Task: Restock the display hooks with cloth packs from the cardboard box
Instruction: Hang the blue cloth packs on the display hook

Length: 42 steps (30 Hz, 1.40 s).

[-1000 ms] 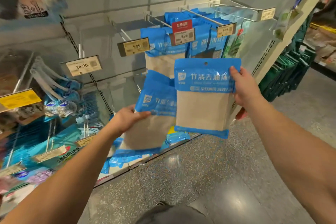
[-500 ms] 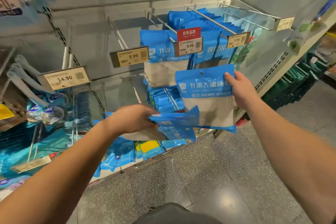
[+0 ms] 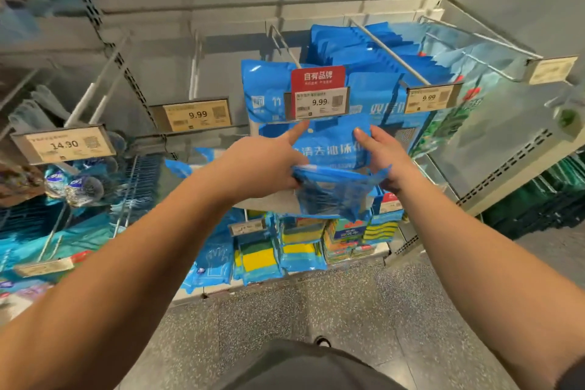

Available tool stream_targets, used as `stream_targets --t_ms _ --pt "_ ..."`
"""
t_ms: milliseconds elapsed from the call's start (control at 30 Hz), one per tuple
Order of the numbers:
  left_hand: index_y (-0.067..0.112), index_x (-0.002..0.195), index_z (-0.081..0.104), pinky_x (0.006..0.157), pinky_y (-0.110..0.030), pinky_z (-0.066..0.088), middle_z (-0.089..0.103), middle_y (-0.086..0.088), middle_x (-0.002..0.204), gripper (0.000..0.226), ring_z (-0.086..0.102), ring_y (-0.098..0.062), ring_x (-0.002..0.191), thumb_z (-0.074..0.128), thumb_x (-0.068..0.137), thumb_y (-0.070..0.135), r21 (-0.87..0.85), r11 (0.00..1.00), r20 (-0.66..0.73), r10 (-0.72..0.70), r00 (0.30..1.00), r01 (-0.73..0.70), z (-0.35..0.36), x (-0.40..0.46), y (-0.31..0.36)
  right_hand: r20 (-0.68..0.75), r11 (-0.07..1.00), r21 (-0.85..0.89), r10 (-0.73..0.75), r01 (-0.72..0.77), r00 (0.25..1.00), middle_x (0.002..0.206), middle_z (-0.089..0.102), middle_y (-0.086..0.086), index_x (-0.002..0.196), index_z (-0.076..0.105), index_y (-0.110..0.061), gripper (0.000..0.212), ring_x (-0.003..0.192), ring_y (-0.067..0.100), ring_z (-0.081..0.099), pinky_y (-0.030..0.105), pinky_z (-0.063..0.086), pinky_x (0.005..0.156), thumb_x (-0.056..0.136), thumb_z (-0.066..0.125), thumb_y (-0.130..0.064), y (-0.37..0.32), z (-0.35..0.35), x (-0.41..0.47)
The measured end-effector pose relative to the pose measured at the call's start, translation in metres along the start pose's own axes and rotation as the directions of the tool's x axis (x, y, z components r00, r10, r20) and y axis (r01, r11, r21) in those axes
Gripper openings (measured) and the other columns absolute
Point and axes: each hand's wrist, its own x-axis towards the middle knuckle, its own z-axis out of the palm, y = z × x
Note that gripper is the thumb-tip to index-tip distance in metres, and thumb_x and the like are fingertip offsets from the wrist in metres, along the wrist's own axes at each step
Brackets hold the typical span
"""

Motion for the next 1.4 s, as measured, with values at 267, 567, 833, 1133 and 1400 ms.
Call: stream_targets --t_ms 267,567,833,1133,1400 --pt "0.046 0.117 0.062 0.082 -0.044 0.053 -0.020 0.019 0.164 0.029 0.064 -0.026 0.108 0.051 0.092 0.055 -0.132 0.991 -0.118 -0.042 0.992 0.026 -0.007 -0.005 0.011 0.205 0.996 -0.074 -0.036 0.052 0.978 0.129 0.066 -0.008 0.119 0.068 -0.038 0.046 0.123 0.018 0.060 0.051 0.040 0.109 0.079 0.072 -0.060 -0.006 -0.012 0.033" --pt "0.038 0.110 0.068 0.076 -0.046 0.054 -0.007 0.014 0.168 0.021 0.068 -0.031 0.099 0.066 0.089 0.041 -0.133 0.990 -0.186 -0.061 0.981 0.037 -0.016 -0.003 0.004 0.236 0.996 0.089 -0.051 0.031 0.970 0.157 0.037 -0.009 0.156 0.025 -0.022 0.111 0.140 0.012 0.041 0.050 0.034 0.116 0.069 0.076 -0.070 -0.005 -0.014 0.058" --pt "0.035 0.108 0.069 0.075 -0.046 0.054 -0.005 0.011 0.169 0.024 0.067 -0.031 0.098 0.063 0.087 0.046 -0.137 0.990 -0.175 -0.056 0.983 0.032 -0.018 -0.004 0.004 0.235 0.988 0.152 -0.008 -0.029 0.972 0.152 0.045 -0.006 0.151 0.036 -0.025 0.100 0.136 0.017 0.047 0.054 0.037 0.112 0.070 0.079 -0.066 0.003 -0.020 0.071" --pt "0.044 0.114 0.068 0.082 -0.042 0.053 -0.010 0.015 0.167 0.025 0.065 -0.026 0.110 0.066 0.089 0.043 -0.127 0.987 -0.059 -0.110 0.992 0.102 -0.026 -0.003 0.005 0.138 0.986 0.167 -0.046 0.023 0.989 0.108 0.075 -0.002 0.113 0.063 -0.016 0.036 0.106 0.021 0.069 0.054 0.046 0.103 0.090 0.068 -0.044 -0.013 0.020 0.076" --pt "0.045 0.113 0.067 0.090 -0.042 0.052 -0.015 0.018 0.165 0.021 0.065 -0.021 0.110 0.063 0.093 0.042 -0.166 0.972 0.047 -0.164 0.985 0.169 -0.031 -0.001 0.006 0.041 0.997 0.027 -0.076 0.075 0.996 0.103 0.075 0.004 0.091 0.073 -0.029 0.042 0.101 0.026 0.071 0.056 0.051 0.096 0.066 0.073 -0.063 0.005 0.018 0.117"
